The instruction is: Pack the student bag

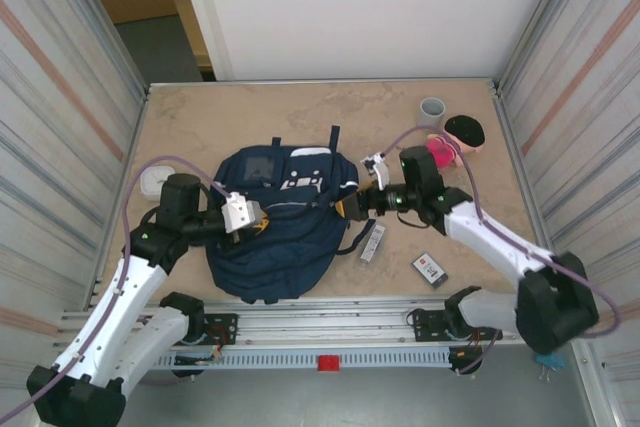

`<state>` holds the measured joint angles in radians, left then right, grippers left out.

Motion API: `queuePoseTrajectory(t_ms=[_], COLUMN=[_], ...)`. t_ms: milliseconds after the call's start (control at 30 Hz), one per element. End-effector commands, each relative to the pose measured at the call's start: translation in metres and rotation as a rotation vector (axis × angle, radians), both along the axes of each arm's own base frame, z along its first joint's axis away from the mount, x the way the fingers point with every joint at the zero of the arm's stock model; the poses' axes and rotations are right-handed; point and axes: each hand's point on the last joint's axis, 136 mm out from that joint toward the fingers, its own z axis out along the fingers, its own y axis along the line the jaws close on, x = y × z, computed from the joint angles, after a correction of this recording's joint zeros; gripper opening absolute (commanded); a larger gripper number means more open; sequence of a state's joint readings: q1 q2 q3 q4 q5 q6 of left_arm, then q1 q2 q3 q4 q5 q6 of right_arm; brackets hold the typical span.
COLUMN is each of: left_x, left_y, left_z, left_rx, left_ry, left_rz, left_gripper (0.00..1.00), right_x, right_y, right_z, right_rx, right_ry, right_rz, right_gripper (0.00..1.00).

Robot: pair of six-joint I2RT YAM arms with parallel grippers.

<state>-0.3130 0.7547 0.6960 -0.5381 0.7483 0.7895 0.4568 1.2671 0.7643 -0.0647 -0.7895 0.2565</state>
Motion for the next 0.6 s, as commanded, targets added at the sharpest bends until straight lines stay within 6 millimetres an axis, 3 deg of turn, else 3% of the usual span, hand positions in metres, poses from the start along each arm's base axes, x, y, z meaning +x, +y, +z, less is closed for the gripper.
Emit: queuePoseTrajectory(t_ms=[0, 167, 400, 567], left_x=[-0.004, -0.002, 0.005, 0.007], left_y=[-0.015, -0.014, -0.012, -0.014], left_z=[0.042, 0.038, 0.033, 0.035], left_rx=[-0.12, -0.112, -0.1, -0.127], left_ry=[-0.13, -0.124, -0.12, -0.108], left_rz=[-0.112, -0.105, -0.078, -0.071], left_gripper=[0.0, 0.0, 0.0, 0.0], right_x=[0.012, 0.03, 0.005, -0.006], right_y=[0.009, 0.02, 0.02, 0.02], right_z=[0.007, -0.011, -0.015, -0.027], right_rx=[0.102, 0.145, 0.171, 0.151], right_ry=[-0.01, 0.059, 0.108, 0.133], right_rz=[0.123, 0.179, 0.26, 0.272], right_gripper=[0.83, 0.78, 0.72, 0.57])
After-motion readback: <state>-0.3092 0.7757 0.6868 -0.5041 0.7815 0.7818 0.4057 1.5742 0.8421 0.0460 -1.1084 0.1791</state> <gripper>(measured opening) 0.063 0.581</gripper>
